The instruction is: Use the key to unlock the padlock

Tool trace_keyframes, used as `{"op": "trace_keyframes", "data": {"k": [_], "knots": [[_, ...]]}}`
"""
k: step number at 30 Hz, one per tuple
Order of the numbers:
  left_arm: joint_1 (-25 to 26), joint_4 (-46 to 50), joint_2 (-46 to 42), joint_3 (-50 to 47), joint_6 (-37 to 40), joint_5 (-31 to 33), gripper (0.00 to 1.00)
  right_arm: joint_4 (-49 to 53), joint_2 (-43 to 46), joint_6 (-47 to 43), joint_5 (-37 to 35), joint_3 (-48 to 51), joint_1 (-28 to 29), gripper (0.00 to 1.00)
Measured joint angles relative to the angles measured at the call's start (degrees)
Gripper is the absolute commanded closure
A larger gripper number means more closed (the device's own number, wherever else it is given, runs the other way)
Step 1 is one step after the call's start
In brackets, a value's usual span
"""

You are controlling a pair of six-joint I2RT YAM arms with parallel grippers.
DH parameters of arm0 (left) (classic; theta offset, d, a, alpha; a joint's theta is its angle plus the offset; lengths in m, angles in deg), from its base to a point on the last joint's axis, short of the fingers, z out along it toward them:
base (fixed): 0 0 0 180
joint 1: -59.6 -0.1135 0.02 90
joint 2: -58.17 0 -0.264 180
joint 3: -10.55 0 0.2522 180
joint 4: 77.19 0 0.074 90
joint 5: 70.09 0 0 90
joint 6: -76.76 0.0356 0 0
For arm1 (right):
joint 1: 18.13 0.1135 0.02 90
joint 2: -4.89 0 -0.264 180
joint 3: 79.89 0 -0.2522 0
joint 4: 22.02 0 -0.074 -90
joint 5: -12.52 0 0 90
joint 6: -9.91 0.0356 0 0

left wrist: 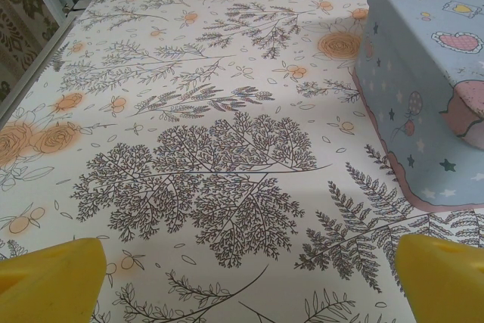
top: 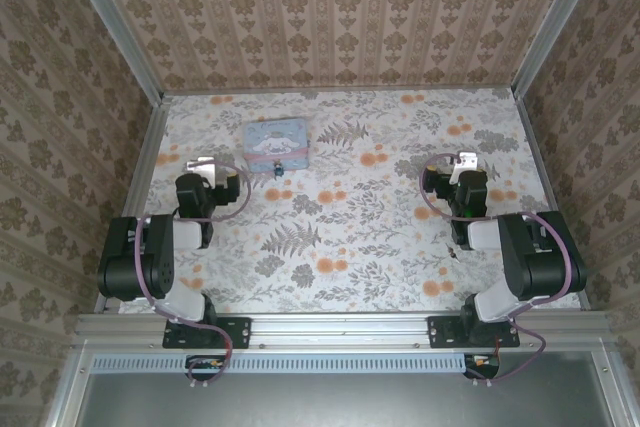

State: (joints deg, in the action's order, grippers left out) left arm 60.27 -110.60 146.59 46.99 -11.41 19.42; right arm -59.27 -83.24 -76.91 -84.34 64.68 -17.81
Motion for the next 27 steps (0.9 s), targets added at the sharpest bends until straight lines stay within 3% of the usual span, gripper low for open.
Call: {"op": "trace_keyframes", "data": {"k": [14,19,27], "knots": [[-0.76,0.02,-0.20,0.00,-0.04,-1.40,0.01,0.81,0.39,0.13,-0.07,-0.04,0.00,0.00],[-0.76,3.10,-5.22,0.02,-0.07,-1.01,0.00,3.74,3.52,1.05,-1.84,-0.24,0.00,0.01],[-0.76,16.33,-14.23,6.49,-2.95,0.33,0.00,20.06,13.62,5.22,-1.64,-7.80,-0.07,0.00]]}}
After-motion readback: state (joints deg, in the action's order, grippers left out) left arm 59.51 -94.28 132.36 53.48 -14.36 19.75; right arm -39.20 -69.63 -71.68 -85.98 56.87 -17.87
